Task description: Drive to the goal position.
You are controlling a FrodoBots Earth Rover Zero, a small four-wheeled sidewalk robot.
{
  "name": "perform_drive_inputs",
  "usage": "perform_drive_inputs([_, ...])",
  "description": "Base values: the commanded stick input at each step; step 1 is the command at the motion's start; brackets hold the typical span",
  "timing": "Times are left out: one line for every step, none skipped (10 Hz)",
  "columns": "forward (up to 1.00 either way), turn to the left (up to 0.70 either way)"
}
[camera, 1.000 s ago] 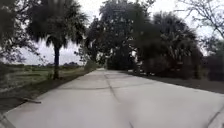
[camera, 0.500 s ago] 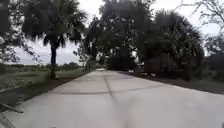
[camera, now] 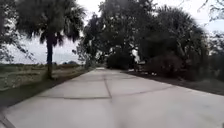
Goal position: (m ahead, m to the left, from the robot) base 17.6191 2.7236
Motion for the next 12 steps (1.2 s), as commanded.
perform_drive_inputs([0.70, 0.00])
perform_drive_inputs([0.70, 0.00])
perform_drive_inputs([0.70, 0.00])
perform_drive_inputs([0.70, 0.00])
perform_drive_inputs([0.70, 0.00])
perform_drive_inputs([0.70, 0.00])
perform_drive_inputs([0.70, 0.00])
perform_drive_inputs([0.70, 0.00])
perform_drive_inputs([0.70, 0.00])
perform_drive_inputs([0.70, 0.00])
perform_drive_inputs([0.70, 0.00])
perform_drive_inputs([0.70, 0.00])
